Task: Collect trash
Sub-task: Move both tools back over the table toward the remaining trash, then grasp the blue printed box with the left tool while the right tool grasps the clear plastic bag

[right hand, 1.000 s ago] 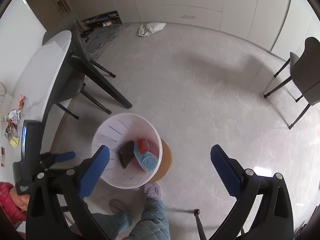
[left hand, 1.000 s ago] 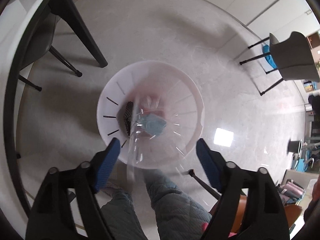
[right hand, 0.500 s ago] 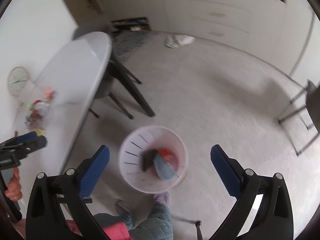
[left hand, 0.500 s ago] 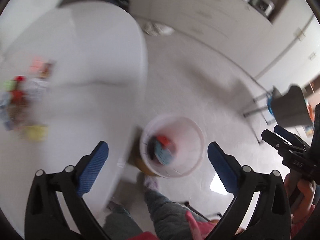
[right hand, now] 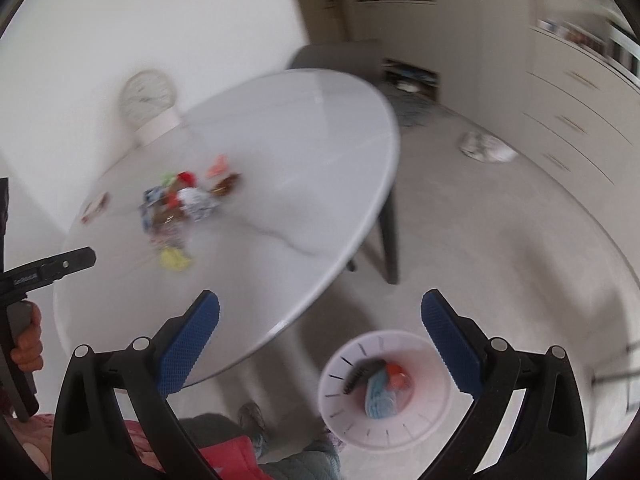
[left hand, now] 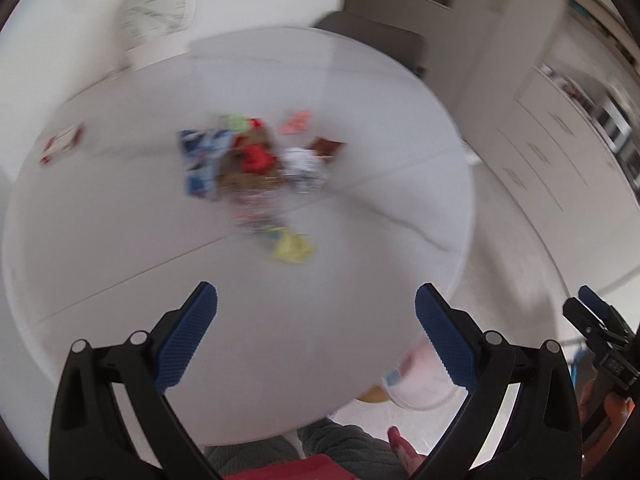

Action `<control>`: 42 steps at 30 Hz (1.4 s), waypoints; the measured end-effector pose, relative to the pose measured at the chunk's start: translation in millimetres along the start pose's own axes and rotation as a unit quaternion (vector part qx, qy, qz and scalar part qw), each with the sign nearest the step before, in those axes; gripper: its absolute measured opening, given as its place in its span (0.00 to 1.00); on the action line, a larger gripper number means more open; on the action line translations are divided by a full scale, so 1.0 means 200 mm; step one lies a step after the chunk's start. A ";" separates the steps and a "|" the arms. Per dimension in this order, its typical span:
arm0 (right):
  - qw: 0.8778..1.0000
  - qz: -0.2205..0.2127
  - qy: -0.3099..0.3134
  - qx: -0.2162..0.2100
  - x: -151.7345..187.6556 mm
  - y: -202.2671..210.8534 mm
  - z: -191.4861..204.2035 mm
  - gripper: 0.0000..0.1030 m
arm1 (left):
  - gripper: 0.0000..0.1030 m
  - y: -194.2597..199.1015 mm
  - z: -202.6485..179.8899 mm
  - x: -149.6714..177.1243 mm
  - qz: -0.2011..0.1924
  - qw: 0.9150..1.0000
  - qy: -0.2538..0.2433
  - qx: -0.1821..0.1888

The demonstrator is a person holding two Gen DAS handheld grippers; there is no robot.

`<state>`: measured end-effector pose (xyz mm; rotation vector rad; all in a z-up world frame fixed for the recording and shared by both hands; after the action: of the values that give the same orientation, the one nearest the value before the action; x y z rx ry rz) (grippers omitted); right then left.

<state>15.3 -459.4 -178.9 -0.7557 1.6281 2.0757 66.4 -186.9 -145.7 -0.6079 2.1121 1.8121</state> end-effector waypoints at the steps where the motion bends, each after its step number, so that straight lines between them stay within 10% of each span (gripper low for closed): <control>1: 1.000 0.004 0.012 -0.008 -0.02 -0.03 0.04 0.97 | 0.92 0.00 0.06 0.00 0.000 1.000 0.012 -0.010; 12: 0.987 0.047 0.123 -0.095 -0.23 -0.43 0.59 0.97 | 0.92 -0.16 0.55 -0.18 0.011 0.995 0.078 -0.054; 23: 0.988 0.091 0.104 -0.064 -0.36 -0.65 0.80 0.97 | 0.91 -0.83 0.66 -0.66 0.051 0.998 -0.010 -0.035; 28: 0.989 0.110 0.086 -0.054 -0.36 -0.72 0.81 0.97 | 0.67 -1.04 0.63 -0.72 0.091 0.994 -0.052 0.000; 30: 0.989 0.117 0.079 -0.053 -0.37 -0.76 0.83 0.97 | 0.47 -1.06 0.63 -0.72 0.102 0.992 -0.068 0.019; 42: 0.981 0.157 0.057 -0.100 -0.42 -1.07 1.09 0.97 | 0.47 -0.80 0.85 -0.76 0.060 0.997 -0.011 0.049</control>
<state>173.4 -194.7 -249.1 -0.7326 1.7106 2.4888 268.1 -20.1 -238.3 -0.4437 2.2510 1.7546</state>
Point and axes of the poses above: each gripper's, at about its wrist camera, not at the fingertips, and y roughly against the way its jaws point, z to its left, x to its underside, the point moved 8 cm from there along -y, roughly the way its jaws point, and after that the axes turned 6 degrees about y, right-handed, at the moved point
